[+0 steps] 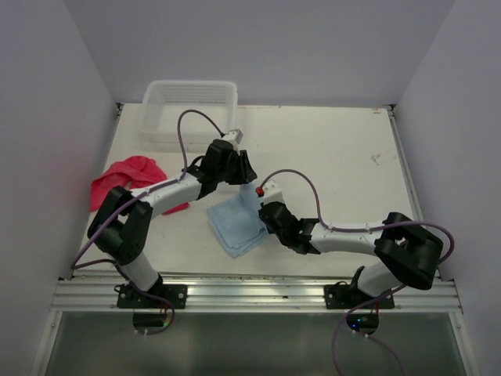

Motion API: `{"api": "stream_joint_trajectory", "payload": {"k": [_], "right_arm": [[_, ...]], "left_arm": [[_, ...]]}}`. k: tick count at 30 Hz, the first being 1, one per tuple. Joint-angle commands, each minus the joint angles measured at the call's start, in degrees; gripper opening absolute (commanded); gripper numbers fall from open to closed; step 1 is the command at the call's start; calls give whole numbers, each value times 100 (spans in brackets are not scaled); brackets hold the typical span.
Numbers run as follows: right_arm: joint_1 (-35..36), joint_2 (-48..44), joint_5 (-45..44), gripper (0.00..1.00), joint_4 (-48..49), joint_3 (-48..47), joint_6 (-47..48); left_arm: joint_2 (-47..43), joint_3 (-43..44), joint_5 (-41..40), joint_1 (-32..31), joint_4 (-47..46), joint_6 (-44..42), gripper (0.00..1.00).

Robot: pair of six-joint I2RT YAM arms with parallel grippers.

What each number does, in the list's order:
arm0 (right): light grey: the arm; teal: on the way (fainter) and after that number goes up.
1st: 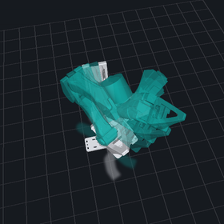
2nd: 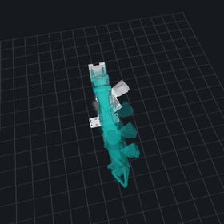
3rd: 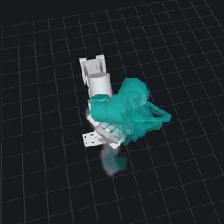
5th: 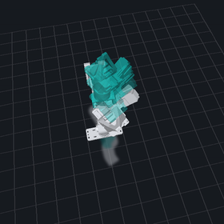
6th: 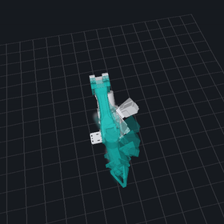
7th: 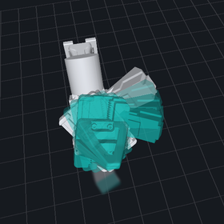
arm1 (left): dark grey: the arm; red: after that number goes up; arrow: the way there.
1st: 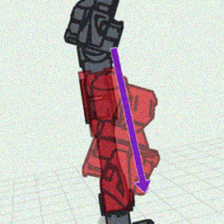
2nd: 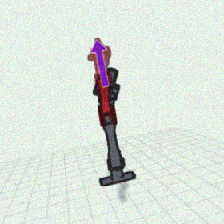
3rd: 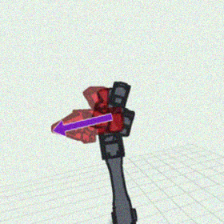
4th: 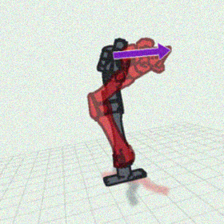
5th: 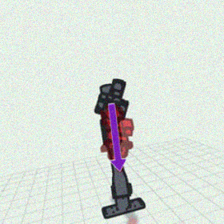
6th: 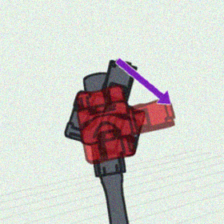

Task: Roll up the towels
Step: Roll the towel

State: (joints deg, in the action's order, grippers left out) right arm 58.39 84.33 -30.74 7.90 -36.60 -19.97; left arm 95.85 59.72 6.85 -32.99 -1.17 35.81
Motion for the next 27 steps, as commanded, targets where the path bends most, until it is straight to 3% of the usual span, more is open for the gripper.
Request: {"api": "stream_joint_trajectory", "payload": {"k": [1,15,27], "right_arm": [[181,162,-1345,0,-447,-417,686],[1447,1576,-2892,0,-772,-1270,1548],[1675,2227,-2955,0,-1317,-1815,1417]], "left_arm": [[-172,110,185,30,-85,-48,40],[-242,-162,527,21,-393,93,40],[-278,-1094,415,-40,-815,163,40]]}}
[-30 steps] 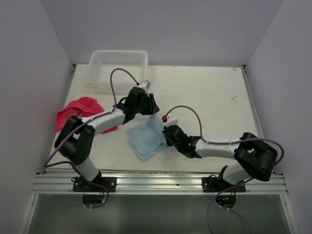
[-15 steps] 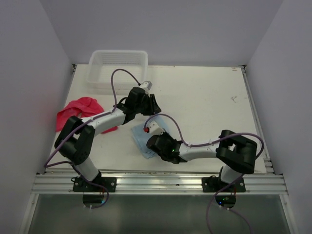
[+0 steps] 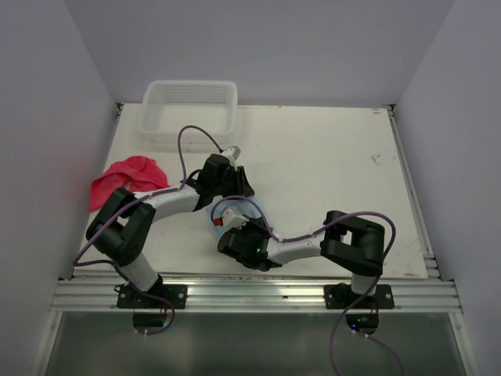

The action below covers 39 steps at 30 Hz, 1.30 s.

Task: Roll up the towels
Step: Roll the towel

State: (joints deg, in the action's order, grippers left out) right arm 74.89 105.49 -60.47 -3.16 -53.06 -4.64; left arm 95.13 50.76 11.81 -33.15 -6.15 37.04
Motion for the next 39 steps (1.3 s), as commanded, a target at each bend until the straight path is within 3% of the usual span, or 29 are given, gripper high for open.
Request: {"api": "stream_joint_trajectory", "payload": {"k": [1,5,8,14,25,28,33,39], "right_arm": [[17,129,52,0,-264,-205,-116],[17,60,210,1,-300,-223,-186],[17,-108,264,9,-282,-179,-352],[-1,-738,536,40,-89,32,-643],[-325,-2260,1264,49,43,506,-1038],[-729,-2787,2124,50,200,840,-1590],[-2100,-3315,4258,54,860,1491,-2557],[-2901,-3202,5316,56,1361,1825,-3147]], "left_arm": [[-188,-233,-152,-25,-325,-38,40],[145,-198,-460,-8,-106,-267,40],[268,-277,-548,1,-158,-267,39],[357,-339,-557,1,-237,-232,39],[401,-260,-672,19,-141,-399,39],[348,-286,-672,36,-149,-399,39],[322,-295,-654,28,-141,-381,39],[322,-304,-672,27,-141,-381,39]]}}
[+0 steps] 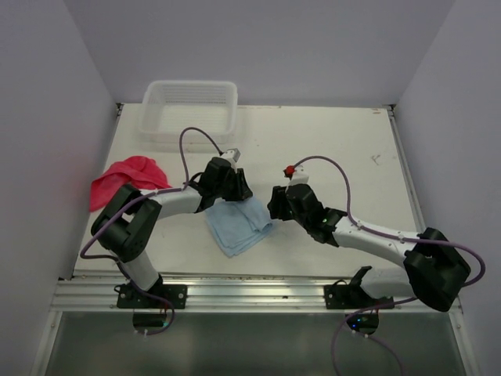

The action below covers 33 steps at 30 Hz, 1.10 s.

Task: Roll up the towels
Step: Roll the towel

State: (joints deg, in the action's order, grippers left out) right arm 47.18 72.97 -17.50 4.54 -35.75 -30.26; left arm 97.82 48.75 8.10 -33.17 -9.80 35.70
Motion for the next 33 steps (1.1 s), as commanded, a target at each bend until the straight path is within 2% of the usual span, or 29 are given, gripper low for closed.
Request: {"api": "stream_joint_trajectory", "payload": {"k": [1,8,17,21,22,24,25,29,31,33], "right_arm": [[-208,103,1246,56,758,120,-604],[-227,762,1705,56,1225,305,-797],[-218,1386,1845,53,1392,384,-718],[-201,1448,1925,39,1366,367,-604],[-209,1413,1908,28,1357,367,-586],[-78,1308,1759,17,1087,323,-411],[19,1229,1315,10,954,288,-306],[467,834,109,1,356,104,326],[696,798,-653,0,31,-46,512],[827,815,-1043,0,-206,-169,723]], "left_arm": [[44,-94,-300,30,224,-239,39],[-9,-94,-283,38,224,-222,39],[-9,-94,-212,30,172,-169,39],[0,-85,-186,30,145,-108,39],[-9,-42,-186,30,145,-107,39],[-9,64,-151,30,241,-125,39],[-9,212,-142,30,312,-151,39],[-105,582,-151,56,628,-283,39],[-175,827,-116,82,742,-283,40],[-272,951,-2,100,857,-275,40]]}}
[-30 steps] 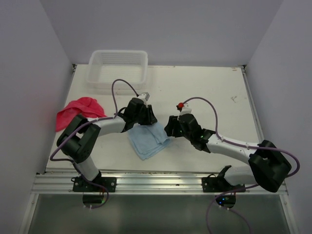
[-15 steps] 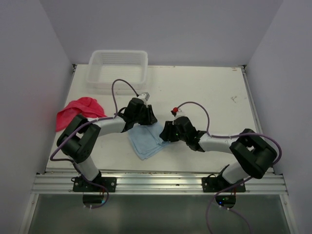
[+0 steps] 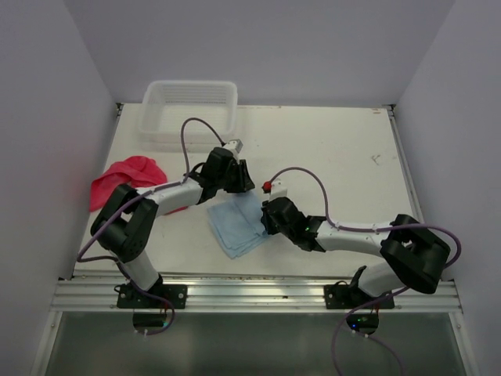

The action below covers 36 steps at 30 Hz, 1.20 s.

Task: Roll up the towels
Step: Roll the towel

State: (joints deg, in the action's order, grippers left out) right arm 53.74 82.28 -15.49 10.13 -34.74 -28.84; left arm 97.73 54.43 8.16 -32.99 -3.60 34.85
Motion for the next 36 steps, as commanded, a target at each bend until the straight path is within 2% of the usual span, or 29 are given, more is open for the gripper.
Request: {"api": "stream_joint_trajectory", "payload": {"k": [1,8,16,27,36], "right_arm": [[190,-116,-1438,0,-819,-305,660],[514,86,-2800,0,-1241,-665,1546],[1419,955,-4031,0,-1382,-1157,2295],[2220,2195,-4490,0,-1690,-1869,2497],[2255,2301,-4402,0,-1734,-1870,2366]], "left_arm": [[-307,436,18,83,236,-180,40],[-589,419,115,83,263,-110,41],[-580,191,291,74,61,-40,41],[-685,155,449,-102,-176,-13,41],[-361,-82,581,-243,-467,66,40]]}}
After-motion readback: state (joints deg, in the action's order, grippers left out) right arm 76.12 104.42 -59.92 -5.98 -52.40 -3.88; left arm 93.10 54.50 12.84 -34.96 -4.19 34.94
